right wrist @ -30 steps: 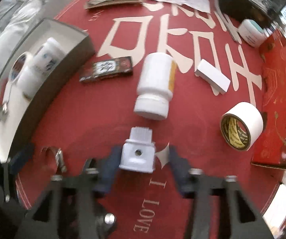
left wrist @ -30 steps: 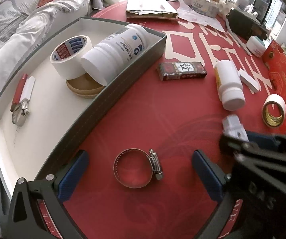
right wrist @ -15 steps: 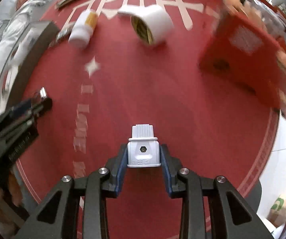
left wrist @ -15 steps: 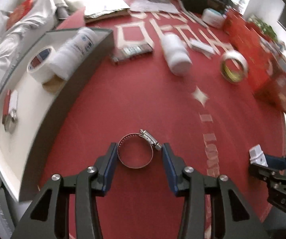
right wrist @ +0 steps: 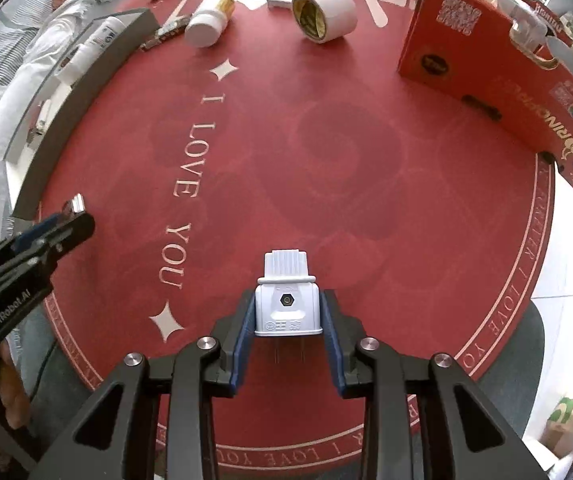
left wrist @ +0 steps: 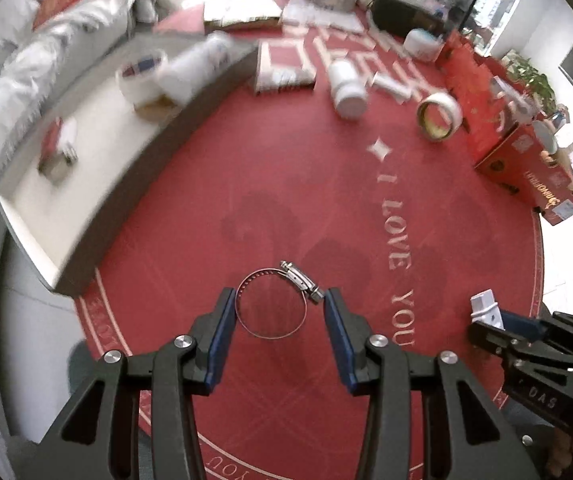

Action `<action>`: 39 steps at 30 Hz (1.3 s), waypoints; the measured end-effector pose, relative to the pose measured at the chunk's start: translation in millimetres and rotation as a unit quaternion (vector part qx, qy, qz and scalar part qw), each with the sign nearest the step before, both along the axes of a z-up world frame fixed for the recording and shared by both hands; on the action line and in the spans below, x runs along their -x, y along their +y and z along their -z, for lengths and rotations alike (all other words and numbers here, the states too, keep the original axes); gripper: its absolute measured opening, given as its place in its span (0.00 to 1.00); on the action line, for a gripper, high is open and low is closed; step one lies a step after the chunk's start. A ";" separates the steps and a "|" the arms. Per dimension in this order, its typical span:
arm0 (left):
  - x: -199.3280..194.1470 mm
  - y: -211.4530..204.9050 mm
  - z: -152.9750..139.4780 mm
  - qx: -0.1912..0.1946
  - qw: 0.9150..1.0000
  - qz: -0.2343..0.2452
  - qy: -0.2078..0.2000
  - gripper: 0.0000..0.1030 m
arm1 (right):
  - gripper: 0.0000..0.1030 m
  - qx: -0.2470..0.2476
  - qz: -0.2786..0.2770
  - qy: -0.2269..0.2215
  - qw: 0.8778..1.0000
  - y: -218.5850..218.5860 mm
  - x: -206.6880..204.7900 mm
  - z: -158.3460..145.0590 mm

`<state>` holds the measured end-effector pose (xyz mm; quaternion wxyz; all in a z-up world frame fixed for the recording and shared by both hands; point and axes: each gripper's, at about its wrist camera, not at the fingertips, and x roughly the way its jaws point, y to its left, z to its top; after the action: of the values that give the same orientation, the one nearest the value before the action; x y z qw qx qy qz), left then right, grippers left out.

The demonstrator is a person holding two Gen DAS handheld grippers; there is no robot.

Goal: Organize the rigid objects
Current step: 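Carry the white plug and hose clamp over the grey box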

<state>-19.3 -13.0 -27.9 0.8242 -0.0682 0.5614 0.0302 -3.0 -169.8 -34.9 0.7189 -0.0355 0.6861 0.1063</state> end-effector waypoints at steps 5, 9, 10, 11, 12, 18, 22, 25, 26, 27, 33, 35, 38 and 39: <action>-1.8 -1.1 -40.7 -0.011 0.999 0.000 -0.040 0.46 | 0.32 -0.028 0.008 -0.026 0.999 -11.5 8.9 -22.1; -20.1 1.8 -85.4 0.009 0.997 -0.022 -0.073 0.46 | 0.32 -0.059 0.012 -0.044 0.997 -28.3 11.2 -51.6; -21.2 3.1 -95.5 0.010 0.996 -0.028 -0.080 0.46 | 0.32 -0.066 0.012 -0.052 0.996 -28.6 10.5 -61.6; -23.3 5.5 -109.0 0.012 0.995 -0.037 -0.090 0.46 | 0.32 -0.074 0.011 -0.060 0.995 -28.3 8.7 -72.5; -26.4 6.7 -117.2 0.015 0.994 -0.042 -0.098 0.46 | 0.32 -0.079 0.010 -0.069 0.994 -15.9 4.6 -86.6; -45.2 31.3 -168.8 0.012 0.985 -0.090 -0.147 0.46 | 0.32 -0.098 -0.014 -0.136 0.986 37.0 -29.0 -138.2; -48.7 65.1 -202.0 0.018 0.975 -0.136 -0.173 0.46 | 0.32 -0.123 -0.028 -0.168 0.978 63.9 -52.3 -170.4; -48.8 84.7 -229.3 0.012 0.966 -0.159 -0.202 0.46 | 0.32 -0.135 -0.049 -0.192 0.971 83.9 -65.9 -194.9; -48.7 89.2 -235.6 0.010 0.964 -0.164 -0.209 0.46 | 0.32 -0.142 -0.053 -0.197 0.969 89.6 -71.0 -202.6; -48.9 95.4 -242.2 0.009 0.961 -0.170 -0.218 0.46 | 0.32 -0.148 -0.054 -0.200 0.967 94.7 -76.1 -208.0; -52.3 132.3 -239.7 -0.045 0.951 -0.209 -0.222 0.46 | 0.32 -0.164 -0.080 -0.241 0.953 131.7 -100.7 -243.7; -54.2 147.3 -214.5 -0.054 0.952 -0.227 -0.197 0.46 | 0.32 -0.160 -0.093 -0.246 0.951 146.4 -104.6 -244.0; -54.2 161.3 -172.3 -0.071 0.954 -0.246 -0.155 0.46 | 0.32 -0.157 -0.102 -0.229 0.955 165.5 -109.7 -228.1; -53.8 165.6 -156.5 -0.074 0.955 -0.251 -0.138 0.46 | 0.32 -0.154 -0.104 -0.219 0.958 171.9 -110.7 -218.2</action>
<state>34.5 152.6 128.6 0.8620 -0.1488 0.4036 0.2681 107.7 2.1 183.3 0.8333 -0.0180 0.4799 0.2739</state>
